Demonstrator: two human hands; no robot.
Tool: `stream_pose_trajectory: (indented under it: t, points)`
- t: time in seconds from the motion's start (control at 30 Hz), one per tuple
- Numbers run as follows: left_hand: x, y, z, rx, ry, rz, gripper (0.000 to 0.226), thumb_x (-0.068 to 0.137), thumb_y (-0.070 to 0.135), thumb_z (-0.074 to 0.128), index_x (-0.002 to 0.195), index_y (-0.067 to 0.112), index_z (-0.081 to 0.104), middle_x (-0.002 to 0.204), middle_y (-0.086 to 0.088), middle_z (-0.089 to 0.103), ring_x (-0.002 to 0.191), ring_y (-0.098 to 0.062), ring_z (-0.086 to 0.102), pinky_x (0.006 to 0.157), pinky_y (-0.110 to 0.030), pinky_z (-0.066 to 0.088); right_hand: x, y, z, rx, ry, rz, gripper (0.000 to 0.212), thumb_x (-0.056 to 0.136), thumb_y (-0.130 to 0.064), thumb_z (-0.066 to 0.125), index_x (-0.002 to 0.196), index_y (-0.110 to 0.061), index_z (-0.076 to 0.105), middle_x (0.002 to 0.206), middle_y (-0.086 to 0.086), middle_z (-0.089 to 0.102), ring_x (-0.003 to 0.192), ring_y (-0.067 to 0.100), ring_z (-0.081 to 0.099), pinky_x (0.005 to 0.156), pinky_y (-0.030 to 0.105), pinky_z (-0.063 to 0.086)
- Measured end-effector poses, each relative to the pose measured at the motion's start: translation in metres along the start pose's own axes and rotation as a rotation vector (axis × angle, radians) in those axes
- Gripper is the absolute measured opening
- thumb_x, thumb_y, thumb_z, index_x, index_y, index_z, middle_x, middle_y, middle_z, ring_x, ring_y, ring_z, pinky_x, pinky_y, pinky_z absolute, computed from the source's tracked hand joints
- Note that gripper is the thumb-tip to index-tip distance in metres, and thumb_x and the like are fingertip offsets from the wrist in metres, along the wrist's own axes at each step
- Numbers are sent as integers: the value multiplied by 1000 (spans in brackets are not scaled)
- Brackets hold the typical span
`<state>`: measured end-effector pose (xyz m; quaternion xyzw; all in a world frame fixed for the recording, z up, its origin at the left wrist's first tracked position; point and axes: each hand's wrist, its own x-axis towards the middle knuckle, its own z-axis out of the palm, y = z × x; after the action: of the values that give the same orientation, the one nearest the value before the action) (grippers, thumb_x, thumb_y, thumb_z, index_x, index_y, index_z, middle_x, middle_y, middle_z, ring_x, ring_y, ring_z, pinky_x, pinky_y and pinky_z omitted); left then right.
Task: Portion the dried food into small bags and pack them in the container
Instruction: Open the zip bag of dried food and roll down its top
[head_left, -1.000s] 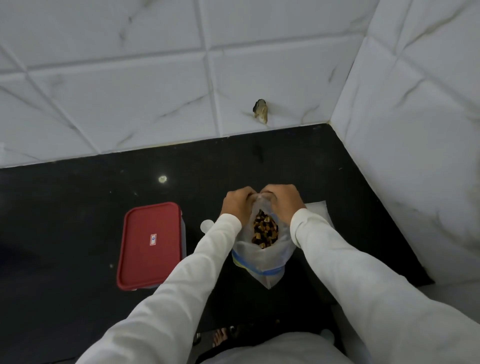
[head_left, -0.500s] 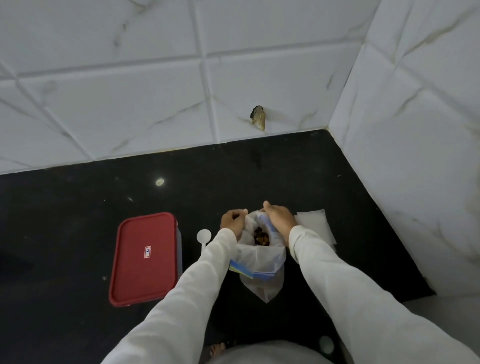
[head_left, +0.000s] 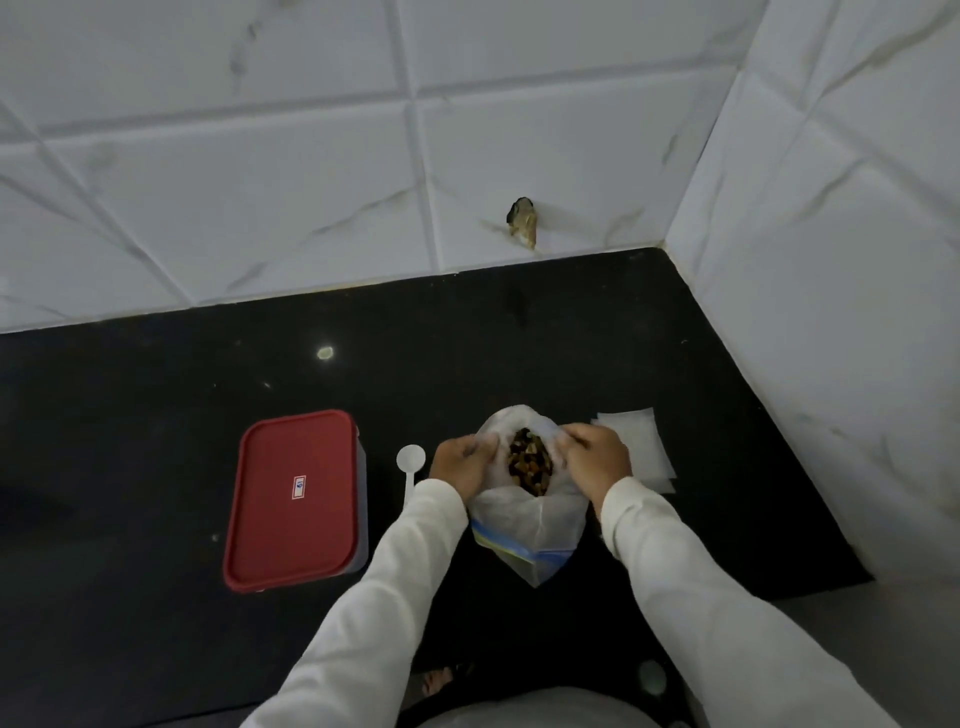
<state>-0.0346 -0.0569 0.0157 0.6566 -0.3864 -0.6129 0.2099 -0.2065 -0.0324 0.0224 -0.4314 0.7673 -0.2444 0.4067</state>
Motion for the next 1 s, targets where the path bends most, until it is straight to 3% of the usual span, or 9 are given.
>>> stream_pose_trajectory:
  t: [0.13, 0.23, 0.33, 0.47, 0.6, 0.73, 0.8, 0.9, 1.0]
  points:
    - [13, -18, 2, -504, -36, -277, 40, 81, 27, 72, 114, 4, 70, 105, -21, 73, 102, -40, 69, 99, -54, 51, 4, -6, 3, 113, -172, 221, 27, 98, -16, 42, 110, -12, 66, 115, 15, 64, 104, 28, 59, 89, 36, 50]
    - [7, -11, 8, -521, -4, -290, 39, 79, 26, 73, 112, 5, 71, 104, -18, 74, 101, -37, 69, 99, -49, 51, 1, -15, 3, 32, -225, 298, 34, 102, -20, 39, 128, -7, 57, 133, 18, 55, 114, 25, 55, 96, 34, 46]
    - [-14, 1, 6, -121, 97, -81, 36, 89, 38, 63, 117, 15, 64, 109, -9, 68, 97, -25, 64, 83, -38, 51, -11, -10, -4, 130, -114, 197, 30, 97, -39, 47, 116, -19, 59, 128, 8, 58, 109, 21, 55, 100, 39, 44]
    - [-62, -3, -3, 555, 102, -19, 67, 80, 66, 64, 125, 21, 42, 118, -3, 55, 109, -28, 57, 82, -37, 47, -49, 3, -12, -162, -104, 96, 84, 73, -69, 65, 140, -28, 35, 134, -1, 43, 121, 20, 49, 89, 33, 43]
    - [-67, -17, 0, 732, 60, -162, 72, 76, 67, 66, 122, 17, 40, 118, -8, 56, 107, -28, 60, 83, -36, 50, -63, 13, -1, -184, -235, 176, 66, 80, -58, 65, 131, -23, 41, 123, 2, 53, 107, 18, 54, 80, 30, 42]
    - [-60, -31, 3, 593, 31, -102, 45, 83, 42, 73, 117, 20, 52, 111, -2, 61, 89, -15, 59, 72, -29, 49, -60, 21, 1, -88, -203, 205, 22, 94, -31, 55, 109, -15, 58, 109, 5, 61, 96, 17, 59, 83, 31, 47]
    - [-56, -40, 2, 412, 94, -31, 32, 86, 29, 73, 113, 19, 60, 108, 0, 65, 89, -13, 61, 74, -28, 51, -59, 22, 1, 28, -188, 229, 14, 96, -24, 51, 101, -16, 62, 104, 7, 64, 94, 17, 61, 89, 34, 49]
    - [-52, -47, 2, -172, 76, -86, 19, 91, 9, 66, 110, 9, 67, 104, -11, 73, 95, -26, 70, 87, -44, 58, -59, 21, -2, 563, -208, 432, 19, 97, -13, 50, 107, -13, 66, 106, 13, 68, 100, 27, 65, 94, 43, 52]
    - [-56, -49, 12, -788, -121, -265, 24, 97, -4, 47, 113, 2, 64, 91, -17, 74, 80, -29, 73, 66, -41, 61, -54, 28, 2, 1027, -221, 632, 32, 94, 6, 43, 115, -7, 65, 113, 20, 67, 106, 34, 63, 91, 46, 53]
